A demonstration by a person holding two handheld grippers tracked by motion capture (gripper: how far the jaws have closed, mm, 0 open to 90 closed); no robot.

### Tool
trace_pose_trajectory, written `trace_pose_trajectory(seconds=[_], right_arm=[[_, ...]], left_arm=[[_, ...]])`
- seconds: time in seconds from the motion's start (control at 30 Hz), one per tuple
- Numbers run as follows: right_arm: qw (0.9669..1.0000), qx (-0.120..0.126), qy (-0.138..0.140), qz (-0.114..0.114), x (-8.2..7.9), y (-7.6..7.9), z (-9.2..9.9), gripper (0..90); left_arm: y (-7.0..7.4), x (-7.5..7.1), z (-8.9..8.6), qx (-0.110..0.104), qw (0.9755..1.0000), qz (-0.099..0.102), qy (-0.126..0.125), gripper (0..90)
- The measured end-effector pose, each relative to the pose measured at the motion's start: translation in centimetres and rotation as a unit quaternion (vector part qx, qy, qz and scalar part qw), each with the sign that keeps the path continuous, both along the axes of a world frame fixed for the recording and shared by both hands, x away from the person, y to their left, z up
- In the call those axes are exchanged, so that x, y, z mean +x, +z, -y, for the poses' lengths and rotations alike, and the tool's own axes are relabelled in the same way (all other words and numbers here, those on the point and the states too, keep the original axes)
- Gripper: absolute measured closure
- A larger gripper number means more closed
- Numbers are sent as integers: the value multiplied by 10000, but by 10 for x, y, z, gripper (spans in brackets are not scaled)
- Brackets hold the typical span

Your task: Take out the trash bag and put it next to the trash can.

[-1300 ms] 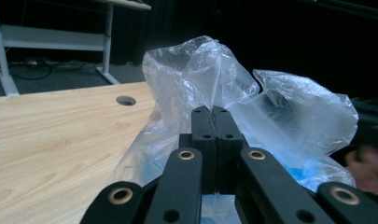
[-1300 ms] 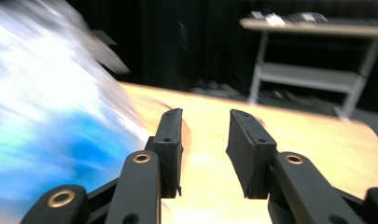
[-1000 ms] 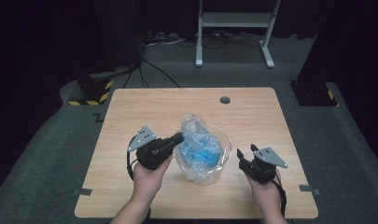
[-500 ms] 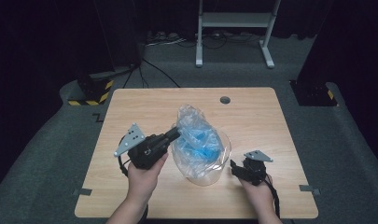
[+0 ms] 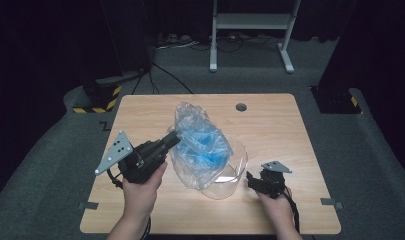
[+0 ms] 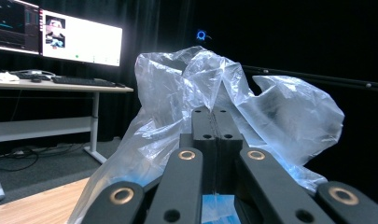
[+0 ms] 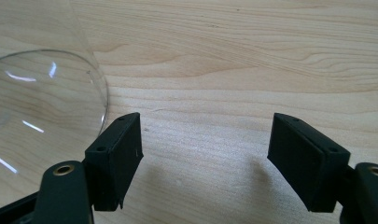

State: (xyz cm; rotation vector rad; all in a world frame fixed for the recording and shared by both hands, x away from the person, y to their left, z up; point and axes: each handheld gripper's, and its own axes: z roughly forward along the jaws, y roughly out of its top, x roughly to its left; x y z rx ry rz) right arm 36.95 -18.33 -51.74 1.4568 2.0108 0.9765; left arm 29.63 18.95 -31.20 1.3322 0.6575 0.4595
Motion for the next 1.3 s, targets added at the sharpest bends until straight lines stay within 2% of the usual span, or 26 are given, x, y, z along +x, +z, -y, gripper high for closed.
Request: trace_pose_trajectory(seconds=[0.13,0.23,0.4,0.57,0.7,1.0,1.07,1.17,1.3], right_arm=[[10000,-10,-21,-19,3,-1,-2,245],[9999,-37,-37,-103,6,-2,-5,231],[9999,-56,-35,-135,10,-3,-9,230],[9993,-282,112,-221,15,-6,-15,224],[9991,-319,163,-226,16,-6,-17,209],[9991,-305,208,-195,21,-8,-18,183],[9991,-314,209,-189,21,-8,-18,183],[9991,-314,216,-173,21,-8,-18,181],[9991,-315,219,-173,21,-8,-18,182]], left_arm=[[-1,0,-5,10,10000,-39,80,896],[-2,0,-10,89,9997,-38,210,896],[-4,-3,-21,102,9991,-84,393,896],[-6,-4,-34,118,9978,-158,627,896],[-11,-2,-44,214,9961,-220,830,896],[-28,7,-66,275,9901,-537,1267,896],[-33,11,-67,366,9884,-585,1349,896],[-44,18,-68,511,9854,-698,1466,896],[-68,32,-66,701,9782,-1016,1671,896]])
